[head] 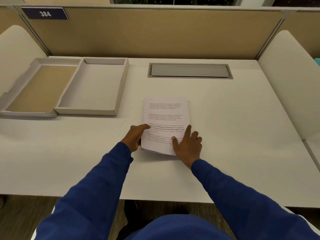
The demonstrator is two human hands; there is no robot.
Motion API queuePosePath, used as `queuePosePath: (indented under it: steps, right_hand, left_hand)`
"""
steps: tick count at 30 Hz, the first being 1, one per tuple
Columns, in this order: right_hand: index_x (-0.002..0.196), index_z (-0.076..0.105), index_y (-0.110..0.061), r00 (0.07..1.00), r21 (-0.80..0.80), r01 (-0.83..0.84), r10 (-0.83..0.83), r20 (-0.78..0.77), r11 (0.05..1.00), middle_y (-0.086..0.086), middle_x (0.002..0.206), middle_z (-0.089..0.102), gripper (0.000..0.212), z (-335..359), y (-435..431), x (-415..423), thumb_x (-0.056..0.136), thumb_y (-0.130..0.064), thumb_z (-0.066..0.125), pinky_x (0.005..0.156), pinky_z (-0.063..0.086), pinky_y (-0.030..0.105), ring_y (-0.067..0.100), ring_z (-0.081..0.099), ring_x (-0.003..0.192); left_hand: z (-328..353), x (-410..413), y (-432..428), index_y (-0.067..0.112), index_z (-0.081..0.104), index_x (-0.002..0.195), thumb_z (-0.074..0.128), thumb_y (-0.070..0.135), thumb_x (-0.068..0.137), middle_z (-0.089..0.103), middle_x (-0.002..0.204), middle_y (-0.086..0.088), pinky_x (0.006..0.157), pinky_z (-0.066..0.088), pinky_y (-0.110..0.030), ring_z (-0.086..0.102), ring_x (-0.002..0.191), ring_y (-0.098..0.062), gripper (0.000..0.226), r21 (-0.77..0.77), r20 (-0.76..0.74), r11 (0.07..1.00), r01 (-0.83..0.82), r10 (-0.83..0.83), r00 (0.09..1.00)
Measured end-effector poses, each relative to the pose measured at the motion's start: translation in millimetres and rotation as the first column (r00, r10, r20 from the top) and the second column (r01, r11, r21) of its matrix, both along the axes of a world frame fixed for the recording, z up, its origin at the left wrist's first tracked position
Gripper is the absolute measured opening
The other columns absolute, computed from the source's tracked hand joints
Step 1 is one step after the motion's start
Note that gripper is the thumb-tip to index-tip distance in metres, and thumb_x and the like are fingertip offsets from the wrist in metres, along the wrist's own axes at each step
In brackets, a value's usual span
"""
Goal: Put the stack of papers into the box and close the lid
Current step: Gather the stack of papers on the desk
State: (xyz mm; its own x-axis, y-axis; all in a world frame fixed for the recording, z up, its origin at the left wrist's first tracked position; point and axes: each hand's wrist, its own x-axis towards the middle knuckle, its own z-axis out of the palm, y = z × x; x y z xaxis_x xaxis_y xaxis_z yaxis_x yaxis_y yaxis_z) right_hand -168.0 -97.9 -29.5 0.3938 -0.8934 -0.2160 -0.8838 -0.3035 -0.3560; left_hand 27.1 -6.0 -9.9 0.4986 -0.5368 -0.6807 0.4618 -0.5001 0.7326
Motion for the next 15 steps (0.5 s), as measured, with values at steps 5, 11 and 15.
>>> queuePosePath:
  steps: [5,11,15]
  right_hand:
    - [0.162,0.007,-0.012,1.0,0.014,-0.007,0.006,0.028,1.0,0.017,0.144,0.039,0.09,2.0,-1.5,-3.3,0.098,-0.063,0.044,0.099,0.044,0.044,0.035,0.043,0.124]
    - [0.154,0.029,-0.011,0.966,0.214,0.094,-0.141,0.215,0.972,0.016,0.14,0.046,0.083,11.1,-26.7,-4.8,0.095,-0.065,0.049,0.099,0.045,0.047,0.038,0.048,0.128]
    - [0.13,0.061,-0.009,0.739,0.703,0.09,-0.521,0.428,0.706,0.01,0.13,0.068,0.063,28.6,-54.4,-9.2,0.093,-0.059,0.062,0.093,0.056,0.038,0.03,0.069,0.112]
  left_hand:
    - [10.4,3.8,-11.4,0.011,0.063,0.119,0.064,0.011,0.096,0.076,0.113,-0.013,0.099,0.058,-0.051,0.072,0.11,-0.035,0.023,-0.023,-0.089,0.998,0.066,-0.068,0.994]
    - [33.1,9.9,-22.4,0.02,0.06,0.11,0.06,0.001,0.095,0.076,0.107,-0.002,0.069,0.064,-0.035,0.075,0.095,-0.026,0.024,-0.138,0.008,0.98,0.146,-0.146,0.989]
    - [48.2,11.5,-11.7,0.02,0.061,0.119,0.061,0.0,0.094,0.077,0.117,-0.005,0.074,0.064,-0.036,0.077,0.098,-0.027,0.032,-0.259,0.0,0.957,0.13,-0.135,0.991]
